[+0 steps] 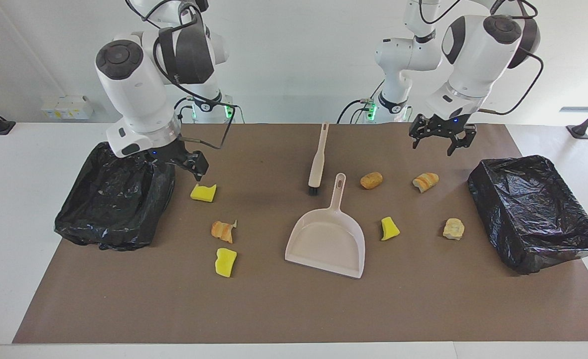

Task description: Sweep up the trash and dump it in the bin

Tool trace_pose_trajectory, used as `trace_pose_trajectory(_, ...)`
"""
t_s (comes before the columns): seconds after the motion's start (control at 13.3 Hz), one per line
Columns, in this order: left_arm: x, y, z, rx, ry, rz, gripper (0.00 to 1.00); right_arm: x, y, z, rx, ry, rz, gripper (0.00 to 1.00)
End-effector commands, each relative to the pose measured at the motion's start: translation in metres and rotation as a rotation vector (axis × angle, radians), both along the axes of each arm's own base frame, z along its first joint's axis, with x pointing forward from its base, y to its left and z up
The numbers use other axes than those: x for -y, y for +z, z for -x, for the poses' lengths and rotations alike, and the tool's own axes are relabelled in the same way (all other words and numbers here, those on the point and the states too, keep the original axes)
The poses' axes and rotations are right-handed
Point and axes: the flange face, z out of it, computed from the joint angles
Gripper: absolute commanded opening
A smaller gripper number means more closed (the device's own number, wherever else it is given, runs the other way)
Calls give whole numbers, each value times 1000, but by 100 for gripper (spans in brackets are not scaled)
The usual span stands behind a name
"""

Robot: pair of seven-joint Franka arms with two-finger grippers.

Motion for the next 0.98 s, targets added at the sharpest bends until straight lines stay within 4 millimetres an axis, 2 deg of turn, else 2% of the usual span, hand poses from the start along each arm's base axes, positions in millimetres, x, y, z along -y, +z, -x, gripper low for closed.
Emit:
trace_pose_trajectory(0.0,30,-25,34,16,4,18,100,-42,-28,-19,20,-70,-59,100)
trace_pose_trajectory(0.15,61,-57,58,3,-28,15,100,-56,-53,-28,8,-91,-90,100)
trace_pose_trajectory(0.3,88,-78,80,-2,-32,14,100,-89,-75,-26,-11,-69,-85,100)
trace_pose_trajectory(0.38,105,-86,92,-6,-36,12,100,-110,-86,-24,-14,-86,-100,100)
trace_pose_trajectory(0.45,130,-102,108,10,-53,22,100,-130,-97,-26,-12,-151,-134,100)
trace_pose_trajectory(0.6,167,-134,141,42,-39,50,100,-146,-118,-34,-10,-251,-193,100)
trace_pose_trajectory(0.75,184,-152,168,26,-66,41,100,-194,-134,-28,21,-301,-217,100)
trace_pose_trajectory(0.83,197,-159,183,20,-20,42,100,-213,-142,-24,19,-316,-240,100)
trace_pose_trajectory(0.9,208,-167,195,23,-16,47,100,-223,-145,-22,24,-321,-272,100)
